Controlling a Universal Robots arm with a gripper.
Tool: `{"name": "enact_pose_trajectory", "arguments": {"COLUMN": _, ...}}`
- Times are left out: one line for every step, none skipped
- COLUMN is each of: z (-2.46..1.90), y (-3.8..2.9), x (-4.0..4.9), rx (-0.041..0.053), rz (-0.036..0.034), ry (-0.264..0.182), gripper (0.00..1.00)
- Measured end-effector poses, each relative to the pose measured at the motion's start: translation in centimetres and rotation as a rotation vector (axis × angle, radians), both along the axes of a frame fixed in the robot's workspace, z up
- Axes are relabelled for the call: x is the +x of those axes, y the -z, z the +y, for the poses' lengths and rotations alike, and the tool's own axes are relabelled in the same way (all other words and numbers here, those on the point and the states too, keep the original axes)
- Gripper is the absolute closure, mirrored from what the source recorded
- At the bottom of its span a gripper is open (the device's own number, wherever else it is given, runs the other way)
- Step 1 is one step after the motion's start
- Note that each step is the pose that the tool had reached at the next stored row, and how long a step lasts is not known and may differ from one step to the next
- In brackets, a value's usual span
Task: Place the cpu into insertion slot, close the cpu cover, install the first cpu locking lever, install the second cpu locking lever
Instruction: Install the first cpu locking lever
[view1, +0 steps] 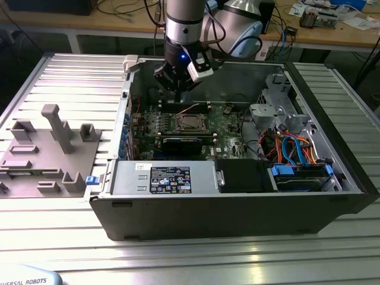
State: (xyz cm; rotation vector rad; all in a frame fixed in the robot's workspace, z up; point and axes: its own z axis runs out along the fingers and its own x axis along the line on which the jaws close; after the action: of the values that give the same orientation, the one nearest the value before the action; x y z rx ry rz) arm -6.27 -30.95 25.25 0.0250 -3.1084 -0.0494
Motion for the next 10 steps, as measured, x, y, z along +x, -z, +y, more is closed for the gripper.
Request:
{"name": "enact_pose_trajectory", "arguments": {"z": 0.01, "y": 0.14, "x": 0.0, "rx": 0.0, "rz": 0.0003, "ry": -0.001, "gripper": 0.89}}
{"name": "enact_pose_trajectory", "arguments": {"z": 0.02, "y": 0.29, "x": 0.01, "rx": -0.0001, "rz": 0.0004, "ry": -0.001, "gripper": 0.89}}
{"name": "enact_pose_trajectory", "arguments": {"z": 0.04, "y": 0.44, "x": 0.01, "rx": -0.0001, "rz": 0.0005, "ry": -0.002, "gripper": 0.89}}
{"name": "enact_pose_trajectory", "arguments": {"z": 0.08, "y": 0.62, "x": 0.02, "rx": -0.0001, "rz": 0.0005, "ry": -0.002, "gripper": 0.89}}
{"name": "enact_pose_trajectory", "arguments": {"z": 0.14, "y": 0.97, "x": 0.05, "rx": -0.0001, "rz": 0.0009, "ry": -0.003, "gripper": 0.89}}
{"name": "enact_pose_trajectory", "arguments": {"z": 0.21, "y": 1.28, "x": 0.11, "rx": 0.0, "rz": 0.0014, "ry": -0.003, "gripper": 0.89}}
{"name": "enact_pose_trajectory", "arguments": {"z": 0.28, "y": 1.52, "x": 0.24, "rx": -0.0001, "rz": 0.0024, "ry": -0.004, "gripper": 0.89}}
{"name": "enact_pose_trajectory", "arguments": {"z": 0.32, "y": 1.66, "x": 0.3, "rx": -0.0002, "rz": 0.0029, "ry": -0.004, "gripper": 0.89}}
{"name": "enact_pose_trajectory", "arguments": {"z": 0.41, "y": 1.91, "x": 0.39, "rx": -0.0001, "rz": 0.0035, "ry": -0.005, "gripper": 0.89}}
{"name": "enact_pose_trajectory", "arguments": {"z": 0.52, "y": 2.23, "x": 0.48, "rx": 0.0, "rz": 0.0038, "ry": -0.007, "gripper": 0.89}}
